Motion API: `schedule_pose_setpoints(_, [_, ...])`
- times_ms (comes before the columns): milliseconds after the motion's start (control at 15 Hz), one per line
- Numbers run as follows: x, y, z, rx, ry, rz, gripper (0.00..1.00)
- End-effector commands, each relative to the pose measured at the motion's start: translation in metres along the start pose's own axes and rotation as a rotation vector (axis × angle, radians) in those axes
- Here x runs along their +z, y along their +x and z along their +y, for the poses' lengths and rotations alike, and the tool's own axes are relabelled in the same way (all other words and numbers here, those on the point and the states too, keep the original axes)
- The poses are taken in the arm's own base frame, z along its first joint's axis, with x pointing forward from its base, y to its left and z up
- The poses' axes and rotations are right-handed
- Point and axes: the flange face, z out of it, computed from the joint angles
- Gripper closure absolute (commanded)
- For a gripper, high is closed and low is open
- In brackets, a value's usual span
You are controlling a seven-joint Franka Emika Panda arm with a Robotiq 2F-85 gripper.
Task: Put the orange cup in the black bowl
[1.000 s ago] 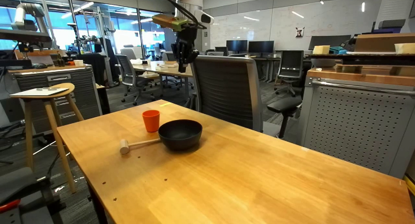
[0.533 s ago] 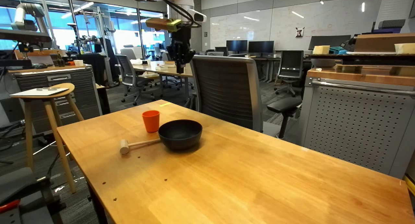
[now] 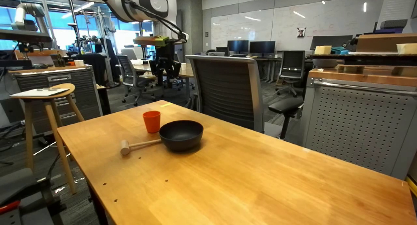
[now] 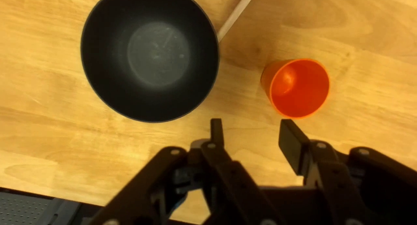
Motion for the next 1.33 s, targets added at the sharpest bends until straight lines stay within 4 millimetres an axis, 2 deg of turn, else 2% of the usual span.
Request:
schedule_pose_setpoints(0, [0.005, 0.004, -0.024, -0.066, -0.017, -0.042, 0.17])
schedule_pose_setpoints(133, [0.019, 0.004, -0.037, -0.085, -0.015, -0.065, 0.02])
schedule_pose_setpoints(200, [0.026, 0.004, -0.042, -0.094, -0.015, -0.078, 0.0])
schedule_pose_setpoints(667, [0.082, 0.007, -0.074, -0.137, 0.041, -0.152, 0.0])
schedule_pose_setpoints(1000, [0.108, 0.008, -0.096, -0.165, 0.075, -0.179, 0.0])
schedule_pose_setpoints(1267, [0.119, 0.011, -0.106, -0.179, 0.09, -0.171, 0.0])
